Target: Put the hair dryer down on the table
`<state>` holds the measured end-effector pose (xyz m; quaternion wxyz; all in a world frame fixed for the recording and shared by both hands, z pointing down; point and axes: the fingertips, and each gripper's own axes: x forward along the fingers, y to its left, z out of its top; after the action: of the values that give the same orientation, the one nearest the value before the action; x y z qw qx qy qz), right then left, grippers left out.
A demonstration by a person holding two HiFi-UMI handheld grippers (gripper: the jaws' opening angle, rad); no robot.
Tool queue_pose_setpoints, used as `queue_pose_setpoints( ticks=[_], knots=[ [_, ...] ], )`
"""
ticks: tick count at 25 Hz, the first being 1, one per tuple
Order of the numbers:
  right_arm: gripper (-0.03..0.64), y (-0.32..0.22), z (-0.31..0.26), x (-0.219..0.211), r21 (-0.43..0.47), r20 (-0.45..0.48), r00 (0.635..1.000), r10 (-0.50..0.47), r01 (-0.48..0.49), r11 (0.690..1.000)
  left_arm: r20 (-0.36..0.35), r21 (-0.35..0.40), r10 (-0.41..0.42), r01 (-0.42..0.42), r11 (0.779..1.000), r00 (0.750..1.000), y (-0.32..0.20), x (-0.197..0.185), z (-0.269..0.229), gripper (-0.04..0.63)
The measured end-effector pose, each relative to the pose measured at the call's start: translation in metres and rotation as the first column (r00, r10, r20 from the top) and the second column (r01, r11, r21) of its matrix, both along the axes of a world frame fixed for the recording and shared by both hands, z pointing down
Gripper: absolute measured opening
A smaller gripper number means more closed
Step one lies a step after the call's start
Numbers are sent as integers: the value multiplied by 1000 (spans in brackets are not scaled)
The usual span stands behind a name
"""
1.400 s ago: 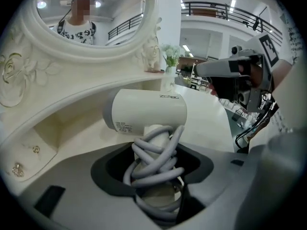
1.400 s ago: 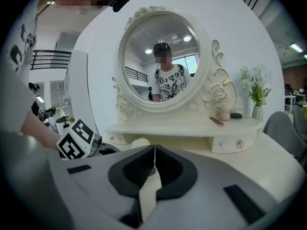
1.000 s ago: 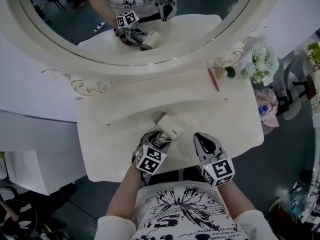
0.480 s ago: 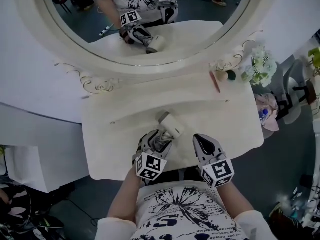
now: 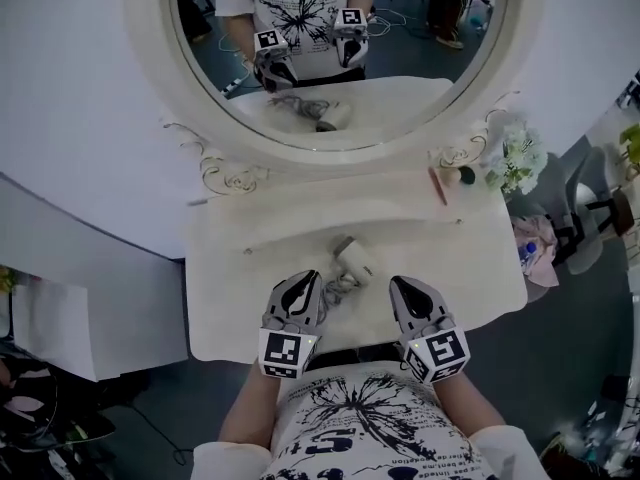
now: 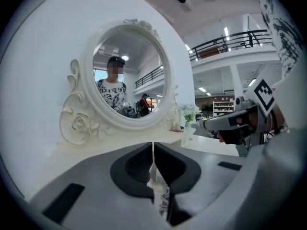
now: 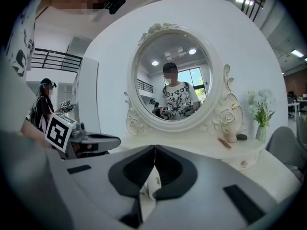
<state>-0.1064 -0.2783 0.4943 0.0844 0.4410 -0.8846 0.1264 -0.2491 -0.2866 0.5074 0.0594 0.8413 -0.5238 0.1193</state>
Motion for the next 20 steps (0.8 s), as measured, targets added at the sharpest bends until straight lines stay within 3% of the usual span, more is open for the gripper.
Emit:
queue_pose_setpoints(
  ticks=[4,8,20],
  knots=[
    [18,4,-17,-7,57,1,1000,-4,4,998,10,83,-38,37,996,999,7,-15,-34,21],
    [18,11,-31,-19,110,-21,999,-44,46,993,-78,168,-67,80,983,995,19,-28,-73,21],
    [18,19,-47,-47,140,-5,993,-117,116,983,-132,165,-100,122,979,986,43,-51,-94,21]
  ],
)
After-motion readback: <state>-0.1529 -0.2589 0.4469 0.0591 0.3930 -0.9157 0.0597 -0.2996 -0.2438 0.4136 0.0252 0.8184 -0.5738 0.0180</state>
